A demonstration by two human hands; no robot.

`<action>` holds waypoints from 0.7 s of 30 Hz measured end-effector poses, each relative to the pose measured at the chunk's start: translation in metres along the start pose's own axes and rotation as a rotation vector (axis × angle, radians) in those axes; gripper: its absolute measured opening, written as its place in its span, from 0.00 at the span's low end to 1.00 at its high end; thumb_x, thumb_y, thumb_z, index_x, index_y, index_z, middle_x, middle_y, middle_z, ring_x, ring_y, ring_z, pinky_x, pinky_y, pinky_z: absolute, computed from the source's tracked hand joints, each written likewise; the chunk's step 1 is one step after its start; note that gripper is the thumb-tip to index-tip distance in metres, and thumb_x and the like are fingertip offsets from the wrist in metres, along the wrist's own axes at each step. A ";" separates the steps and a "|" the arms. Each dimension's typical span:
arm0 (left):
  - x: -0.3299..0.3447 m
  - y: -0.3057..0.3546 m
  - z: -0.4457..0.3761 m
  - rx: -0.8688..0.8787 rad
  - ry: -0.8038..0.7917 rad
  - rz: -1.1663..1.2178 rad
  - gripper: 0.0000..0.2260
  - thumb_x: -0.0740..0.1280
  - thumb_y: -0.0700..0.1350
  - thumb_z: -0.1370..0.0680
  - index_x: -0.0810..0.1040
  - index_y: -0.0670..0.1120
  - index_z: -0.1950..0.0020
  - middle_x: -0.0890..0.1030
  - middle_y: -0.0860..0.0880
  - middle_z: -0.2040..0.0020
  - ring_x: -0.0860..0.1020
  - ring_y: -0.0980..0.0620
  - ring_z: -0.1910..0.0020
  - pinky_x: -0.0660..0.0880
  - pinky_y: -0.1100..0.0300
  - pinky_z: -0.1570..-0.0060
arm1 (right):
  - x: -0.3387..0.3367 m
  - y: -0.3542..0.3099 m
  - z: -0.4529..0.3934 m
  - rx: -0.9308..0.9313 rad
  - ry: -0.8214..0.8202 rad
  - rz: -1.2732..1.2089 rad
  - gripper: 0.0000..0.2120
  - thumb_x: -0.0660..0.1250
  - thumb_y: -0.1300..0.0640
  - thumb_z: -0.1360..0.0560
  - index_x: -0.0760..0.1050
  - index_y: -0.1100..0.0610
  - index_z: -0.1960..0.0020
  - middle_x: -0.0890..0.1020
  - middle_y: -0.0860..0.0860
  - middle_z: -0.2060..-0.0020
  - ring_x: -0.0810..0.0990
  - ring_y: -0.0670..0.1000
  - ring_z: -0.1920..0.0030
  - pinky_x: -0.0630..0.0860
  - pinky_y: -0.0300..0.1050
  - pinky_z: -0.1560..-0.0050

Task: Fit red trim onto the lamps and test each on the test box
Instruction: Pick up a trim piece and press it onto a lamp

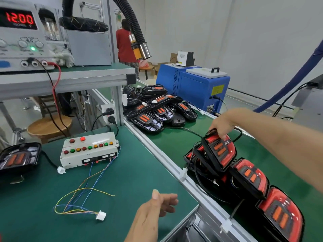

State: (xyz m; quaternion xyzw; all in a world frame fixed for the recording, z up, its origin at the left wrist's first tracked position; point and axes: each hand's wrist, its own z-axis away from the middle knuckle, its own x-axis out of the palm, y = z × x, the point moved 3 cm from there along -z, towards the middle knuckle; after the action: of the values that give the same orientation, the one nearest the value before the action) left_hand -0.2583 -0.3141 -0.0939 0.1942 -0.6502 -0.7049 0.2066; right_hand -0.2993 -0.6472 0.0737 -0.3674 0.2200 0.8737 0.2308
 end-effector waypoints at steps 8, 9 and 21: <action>-0.005 0.001 0.006 0.016 0.034 0.037 0.33 0.46 0.68 0.26 0.87 0.53 0.47 0.87 0.54 0.50 0.85 0.53 0.51 0.75 0.67 0.50 | 0.003 0.014 -0.005 0.023 0.134 -0.123 0.39 0.75 0.63 0.28 0.63 0.54 0.21 0.78 0.55 0.34 0.76 0.58 0.33 0.73 0.57 0.32; -0.007 0.000 0.006 0.005 0.045 0.045 0.33 0.45 0.66 0.26 0.86 0.52 0.47 0.88 0.53 0.51 0.85 0.53 0.52 0.75 0.65 0.50 | 0.003 0.017 -0.005 0.033 0.151 -0.130 0.44 0.77 0.62 0.28 0.58 0.53 0.19 0.72 0.57 0.27 0.72 0.59 0.28 0.70 0.60 0.29; -0.043 0.023 0.042 0.015 0.146 0.095 0.31 0.47 0.61 0.25 0.86 0.48 0.47 0.88 0.50 0.52 0.86 0.50 0.54 0.78 0.60 0.48 | -0.016 -0.037 0.064 -0.191 1.001 -0.398 0.32 0.66 0.66 0.23 0.64 0.53 0.20 0.66 0.54 0.23 0.64 0.55 0.23 0.64 0.53 0.25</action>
State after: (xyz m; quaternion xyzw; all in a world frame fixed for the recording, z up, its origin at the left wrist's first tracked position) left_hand -0.2441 -0.2572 -0.0676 0.2157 -0.6472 -0.6733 0.2851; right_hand -0.3028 -0.5860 0.1181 -0.7923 0.1489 0.5476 0.2242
